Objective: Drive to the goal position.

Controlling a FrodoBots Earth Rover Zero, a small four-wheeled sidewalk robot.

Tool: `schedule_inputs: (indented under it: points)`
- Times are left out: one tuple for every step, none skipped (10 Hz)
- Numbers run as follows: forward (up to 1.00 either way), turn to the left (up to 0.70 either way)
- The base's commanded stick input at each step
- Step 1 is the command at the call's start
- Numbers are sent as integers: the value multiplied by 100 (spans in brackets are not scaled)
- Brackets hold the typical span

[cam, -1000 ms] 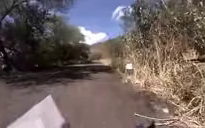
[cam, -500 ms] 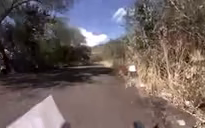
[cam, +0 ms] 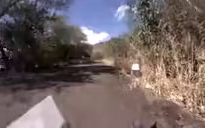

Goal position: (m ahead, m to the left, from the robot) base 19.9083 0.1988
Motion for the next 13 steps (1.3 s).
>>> schedule_inputs:
  points:
    - [50,0]
    - [50,0]
    - [50,-4]
    - [50,-50]
    - [50,-50]
    - [50,-50]
    - [50,-50]
    - [50,-39]
    - [50,0]
    - [50,0]
    - [50,0]
    - [50,0]
    - [50,0]
